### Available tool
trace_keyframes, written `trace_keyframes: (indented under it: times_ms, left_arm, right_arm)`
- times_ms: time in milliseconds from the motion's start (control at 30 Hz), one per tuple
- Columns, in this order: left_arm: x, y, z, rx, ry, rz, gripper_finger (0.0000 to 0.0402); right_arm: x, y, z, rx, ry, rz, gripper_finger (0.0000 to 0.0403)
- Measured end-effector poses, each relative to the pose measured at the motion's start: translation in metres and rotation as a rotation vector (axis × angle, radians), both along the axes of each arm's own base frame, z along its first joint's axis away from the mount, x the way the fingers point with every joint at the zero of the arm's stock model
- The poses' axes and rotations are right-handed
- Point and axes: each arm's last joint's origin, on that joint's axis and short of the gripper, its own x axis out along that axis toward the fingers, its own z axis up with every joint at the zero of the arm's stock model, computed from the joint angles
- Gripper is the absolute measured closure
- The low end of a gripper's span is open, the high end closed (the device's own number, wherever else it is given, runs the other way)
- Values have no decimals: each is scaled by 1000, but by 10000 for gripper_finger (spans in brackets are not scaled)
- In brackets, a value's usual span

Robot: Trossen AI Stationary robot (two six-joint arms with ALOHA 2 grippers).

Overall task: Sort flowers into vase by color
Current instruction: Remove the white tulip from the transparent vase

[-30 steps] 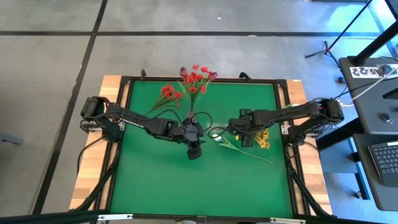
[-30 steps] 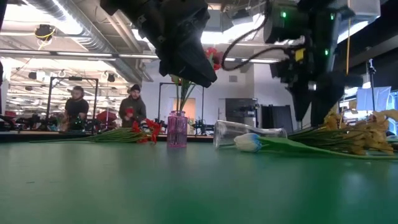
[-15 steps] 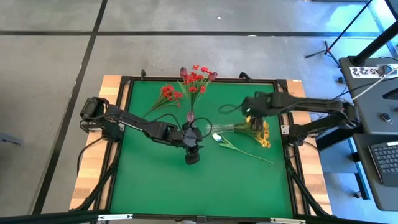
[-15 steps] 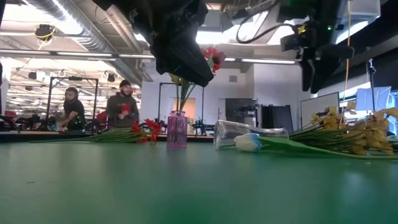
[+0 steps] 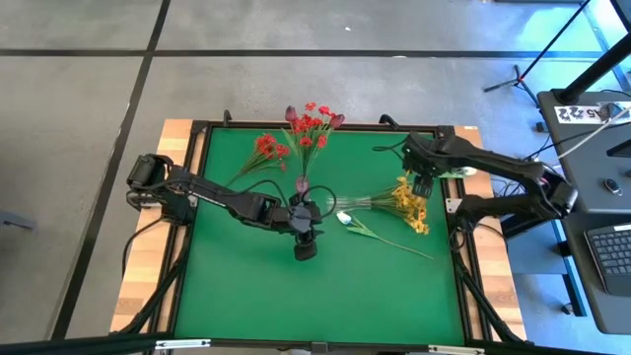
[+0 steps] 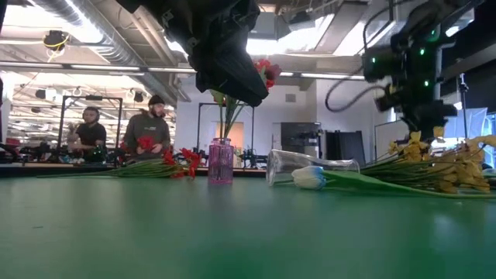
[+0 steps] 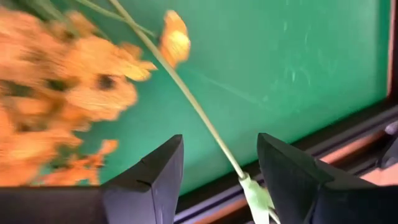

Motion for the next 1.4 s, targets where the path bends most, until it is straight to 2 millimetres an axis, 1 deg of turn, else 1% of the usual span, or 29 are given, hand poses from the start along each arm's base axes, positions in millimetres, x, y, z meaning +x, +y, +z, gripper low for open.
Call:
trace_keyframes:
  times_ms: [167,400,633,733,833,900,1100,1133,1167,1300,1400]
  left_arm:
    - [0,0,0,0,0,0,269]
    - [0,0,0,0,0,0,269]
    - [0,-1,0,0,0,-2,269]
    - [0,-1,0,0,0,-2,269]
    - [0,-1,0,-1,0,-1,269]
    - [0,-1,0,-2,0,0,269]
    - [0,-1,0,-2,0,-1,269]
    - [0,-1,0,-2,0,0,269]
    - [0,-1,0,-2,0,0,269]
    - [0,-1,0,-1,0,0,269]
    - [0,-1,0,-1,0,0,269]
  right_arm:
    - [-7,-16,-12,33,56,-68,201]
    - [-9,-34,-28,70,96,-117,201]
    - [-8,-42,-46,137,168,-122,201]
    - [-6,-44,-50,140,180,-118,209]
    - [-5,-45,-51,136,178,-111,235]
    - [-5,-45,-51,131,182,-107,263]
    - [-6,-45,-51,119,200,-92,376]
    - [-6,-45,-51,119,200,-92,389]
    - [-6,-45,-51,121,201,-92,394]
    - [-6,-44,-51,125,207,-92,386]
    - [-7,-44,-51,104,229,-111,398]
